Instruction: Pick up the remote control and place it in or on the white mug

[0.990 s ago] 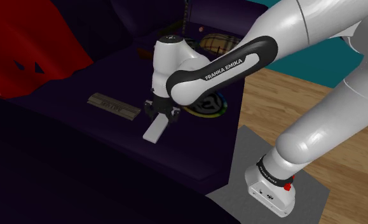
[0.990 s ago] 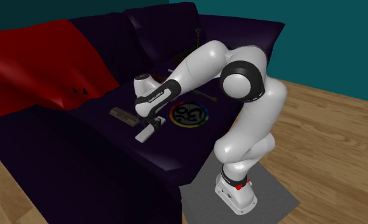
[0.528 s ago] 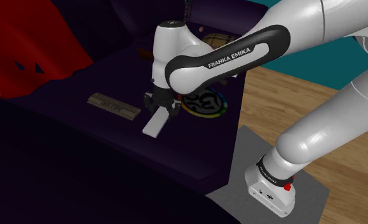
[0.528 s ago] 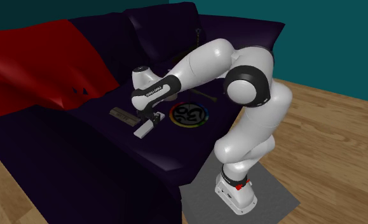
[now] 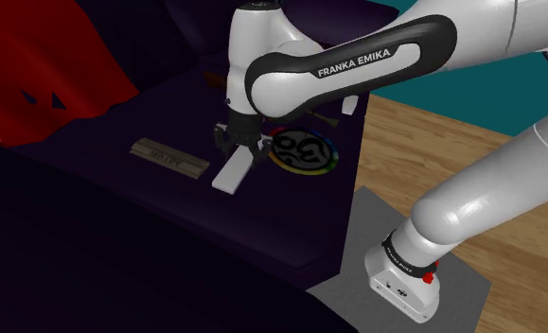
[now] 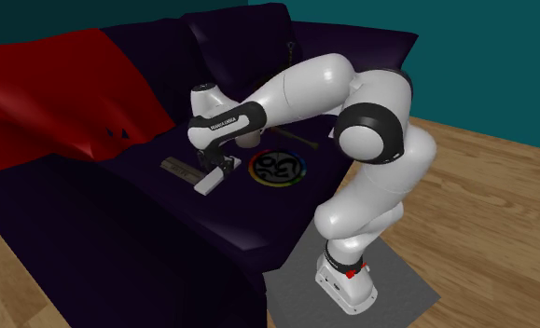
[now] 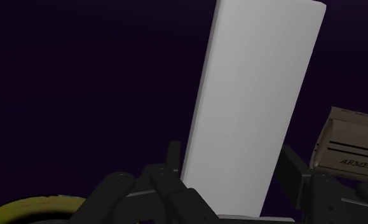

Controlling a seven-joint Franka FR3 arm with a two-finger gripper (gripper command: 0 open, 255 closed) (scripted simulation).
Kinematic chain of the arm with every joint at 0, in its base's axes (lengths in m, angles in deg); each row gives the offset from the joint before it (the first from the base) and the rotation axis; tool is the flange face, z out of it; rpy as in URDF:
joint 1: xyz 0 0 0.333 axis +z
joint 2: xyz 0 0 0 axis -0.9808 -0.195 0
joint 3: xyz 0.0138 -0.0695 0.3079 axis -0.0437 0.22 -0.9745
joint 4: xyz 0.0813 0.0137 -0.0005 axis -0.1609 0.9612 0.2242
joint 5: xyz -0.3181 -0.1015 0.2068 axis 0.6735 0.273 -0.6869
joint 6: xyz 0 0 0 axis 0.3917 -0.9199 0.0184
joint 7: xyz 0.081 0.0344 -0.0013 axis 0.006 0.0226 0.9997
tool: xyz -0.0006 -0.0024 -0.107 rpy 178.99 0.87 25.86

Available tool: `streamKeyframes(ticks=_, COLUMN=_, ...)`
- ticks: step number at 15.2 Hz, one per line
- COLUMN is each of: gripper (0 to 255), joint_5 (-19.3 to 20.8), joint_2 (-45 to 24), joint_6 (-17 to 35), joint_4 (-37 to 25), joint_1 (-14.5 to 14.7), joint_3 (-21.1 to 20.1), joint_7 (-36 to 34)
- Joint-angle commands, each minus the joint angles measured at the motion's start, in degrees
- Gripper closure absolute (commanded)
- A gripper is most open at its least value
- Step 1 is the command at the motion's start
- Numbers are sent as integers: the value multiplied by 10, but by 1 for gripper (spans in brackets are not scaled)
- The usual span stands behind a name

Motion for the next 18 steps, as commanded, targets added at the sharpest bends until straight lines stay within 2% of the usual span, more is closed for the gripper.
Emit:
streamKeyframes(ticks=1, gripper=255, joint_5=-6, joint_2=10, joint_6=-18, joint_4=-9, joint_1=1, joint_3=4, joint_7=5)
streamKeyframes(ticks=15, gripper=255, joint_5=-19, joint_2=46, joint_6=-128, joint_4=-89, joint_1=2, joint_3=27, joint_7=17)
streamKeyframes(ticks=18, gripper=255, joint_5=3, joint_2=17, joint_6=-127, joint_4=-109, joint_1=-18, joint_3=42, joint_7=42)
